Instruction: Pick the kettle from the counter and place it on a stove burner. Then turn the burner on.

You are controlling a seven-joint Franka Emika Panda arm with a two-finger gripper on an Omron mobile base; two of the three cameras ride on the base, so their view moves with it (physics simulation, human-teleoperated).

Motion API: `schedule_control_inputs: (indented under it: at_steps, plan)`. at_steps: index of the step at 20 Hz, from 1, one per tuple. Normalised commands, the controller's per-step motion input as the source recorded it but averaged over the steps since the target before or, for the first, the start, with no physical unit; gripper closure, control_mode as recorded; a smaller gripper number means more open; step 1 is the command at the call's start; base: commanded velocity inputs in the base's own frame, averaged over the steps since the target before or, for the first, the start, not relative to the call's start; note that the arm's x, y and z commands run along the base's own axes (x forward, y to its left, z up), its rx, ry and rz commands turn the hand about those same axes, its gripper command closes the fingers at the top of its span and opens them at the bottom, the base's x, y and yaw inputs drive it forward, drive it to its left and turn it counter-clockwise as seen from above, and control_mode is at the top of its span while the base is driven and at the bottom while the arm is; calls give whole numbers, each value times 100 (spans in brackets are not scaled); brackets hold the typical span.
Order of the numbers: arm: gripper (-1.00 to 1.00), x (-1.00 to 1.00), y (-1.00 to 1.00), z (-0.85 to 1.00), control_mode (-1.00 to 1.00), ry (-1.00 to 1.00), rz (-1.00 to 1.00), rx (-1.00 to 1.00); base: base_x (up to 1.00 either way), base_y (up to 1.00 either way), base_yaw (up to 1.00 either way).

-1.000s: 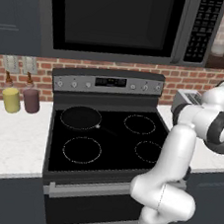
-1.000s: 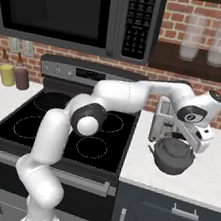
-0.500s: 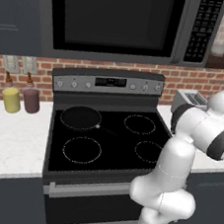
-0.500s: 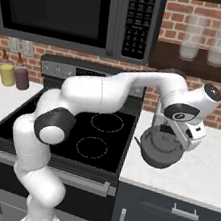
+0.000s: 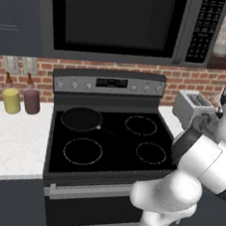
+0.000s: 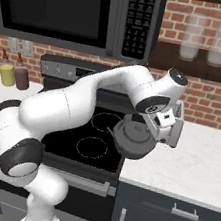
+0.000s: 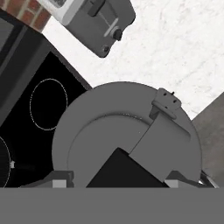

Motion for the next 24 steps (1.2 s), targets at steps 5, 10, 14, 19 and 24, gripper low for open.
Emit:
schedule_control_inputs:
  at_steps: [5,10,14,19,24]
  plan:
    - [100,2,100,0,-100,0,-10,0,0,0,0]
    - [100,27,100,0,-100,7,-12,0,0,0,0]
    - [100,48,91,-1,-100,20,-4,3,0,0,0]
    - [100,34,55,-9,-100,13,0,0,0,0,0]
    - [100,2,6,-26,-100,0,0,0,0,0,0]
